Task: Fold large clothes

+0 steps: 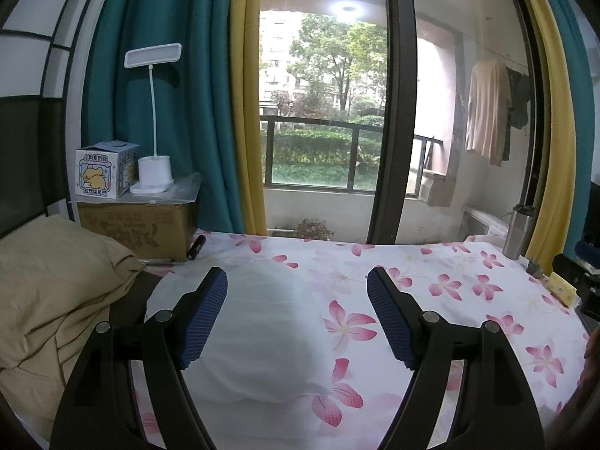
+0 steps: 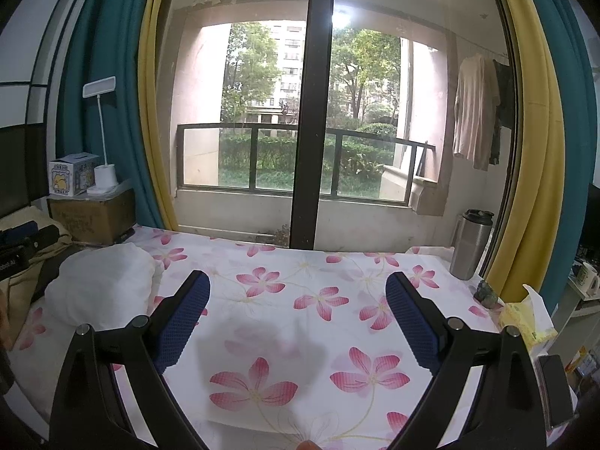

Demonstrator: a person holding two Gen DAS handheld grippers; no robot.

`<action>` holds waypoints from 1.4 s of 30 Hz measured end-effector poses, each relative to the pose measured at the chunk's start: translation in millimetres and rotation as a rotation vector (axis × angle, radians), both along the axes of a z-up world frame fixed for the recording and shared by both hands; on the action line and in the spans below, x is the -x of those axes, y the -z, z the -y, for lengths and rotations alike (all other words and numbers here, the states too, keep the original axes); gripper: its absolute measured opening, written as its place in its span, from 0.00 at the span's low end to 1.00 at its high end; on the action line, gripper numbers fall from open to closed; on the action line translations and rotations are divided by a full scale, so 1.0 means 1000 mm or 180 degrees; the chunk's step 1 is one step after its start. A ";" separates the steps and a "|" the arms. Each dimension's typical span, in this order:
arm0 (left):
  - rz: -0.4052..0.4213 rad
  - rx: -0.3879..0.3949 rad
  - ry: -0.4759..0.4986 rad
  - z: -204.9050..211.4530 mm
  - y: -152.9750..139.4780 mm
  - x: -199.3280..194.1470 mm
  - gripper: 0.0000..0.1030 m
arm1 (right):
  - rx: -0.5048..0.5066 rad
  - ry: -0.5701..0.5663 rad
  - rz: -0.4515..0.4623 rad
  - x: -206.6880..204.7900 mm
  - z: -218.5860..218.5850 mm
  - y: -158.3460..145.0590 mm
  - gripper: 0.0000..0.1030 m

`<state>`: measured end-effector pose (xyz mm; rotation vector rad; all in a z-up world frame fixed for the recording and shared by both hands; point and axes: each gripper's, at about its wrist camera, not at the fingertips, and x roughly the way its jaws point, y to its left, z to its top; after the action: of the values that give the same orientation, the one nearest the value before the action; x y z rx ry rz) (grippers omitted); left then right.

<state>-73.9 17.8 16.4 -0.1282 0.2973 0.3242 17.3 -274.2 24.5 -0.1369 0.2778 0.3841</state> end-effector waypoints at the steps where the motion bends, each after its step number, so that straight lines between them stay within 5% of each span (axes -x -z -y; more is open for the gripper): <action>1: 0.0001 -0.0001 0.0003 0.001 0.000 0.000 0.78 | 0.0000 -0.0002 -0.0001 0.000 0.000 0.000 0.92; 42: -0.0032 0.0025 -0.0013 0.006 0.001 0.000 0.78 | -0.0030 -0.0003 -0.0076 0.001 -0.006 0.010 0.92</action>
<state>-73.7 12.2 15.4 -0.1351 0.3083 0.3280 16.7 -268.3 15.0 -0.1233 0.2996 0.3882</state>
